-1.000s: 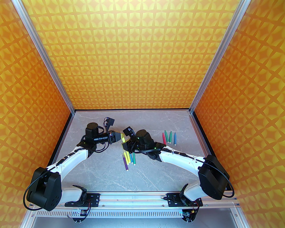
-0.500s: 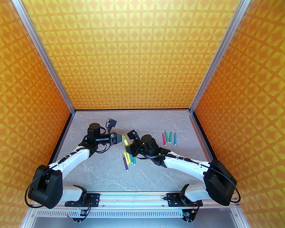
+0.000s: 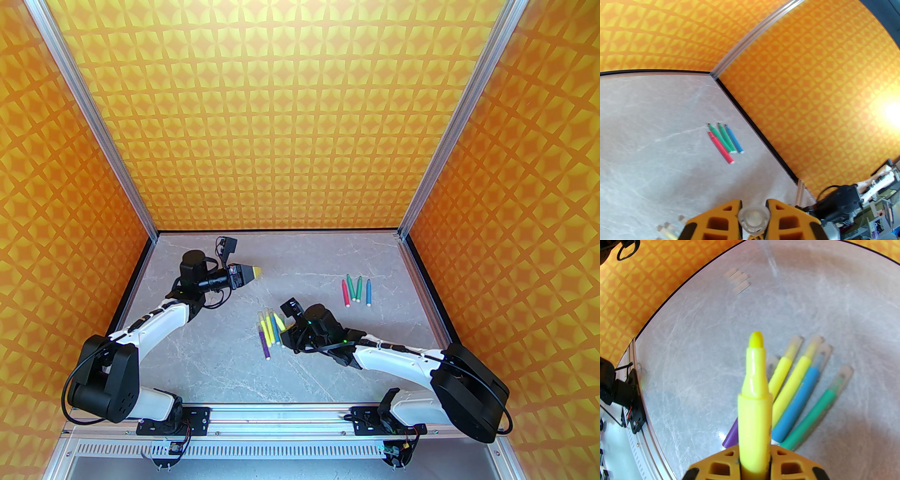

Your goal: Open the pen caps

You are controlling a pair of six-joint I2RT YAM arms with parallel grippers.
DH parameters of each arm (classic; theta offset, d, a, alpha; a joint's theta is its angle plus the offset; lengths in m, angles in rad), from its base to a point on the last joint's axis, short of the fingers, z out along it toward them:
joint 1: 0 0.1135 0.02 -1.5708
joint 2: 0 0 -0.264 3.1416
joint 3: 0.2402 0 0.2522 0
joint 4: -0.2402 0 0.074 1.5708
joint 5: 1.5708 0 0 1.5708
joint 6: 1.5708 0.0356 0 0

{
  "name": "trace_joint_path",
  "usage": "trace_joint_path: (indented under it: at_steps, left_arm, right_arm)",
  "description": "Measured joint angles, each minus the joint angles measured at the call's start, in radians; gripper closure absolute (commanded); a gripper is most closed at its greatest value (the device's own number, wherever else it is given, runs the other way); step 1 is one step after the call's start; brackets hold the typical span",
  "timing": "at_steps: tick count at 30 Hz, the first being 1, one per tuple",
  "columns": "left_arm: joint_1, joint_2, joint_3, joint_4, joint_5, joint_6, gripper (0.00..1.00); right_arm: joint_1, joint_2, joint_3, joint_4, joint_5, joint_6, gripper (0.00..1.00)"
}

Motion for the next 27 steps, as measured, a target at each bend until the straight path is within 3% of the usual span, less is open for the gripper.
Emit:
trace_joint_path:
  at_steps: [6, 14, 27]
  left_arm:
    - [0.0, -0.002, 0.108, -0.34, -0.232, 0.17, 1.0]
    - [0.0, 0.005, 0.129, -0.663, -0.537, 0.309, 1.0]
    - [0.008, 0.185, 0.179, -0.837, -0.798, 0.386, 1.0]
  right_arm:
    - [-0.021, 0.0, 0.073, -0.133, 0.187, -0.008, 1.0]
    - [-0.15, 0.119, 0.272, -0.285, 0.367, -0.011, 1.0]
    - [-0.308, 0.331, 0.426, -0.404, 0.456, -0.003, 1.0]
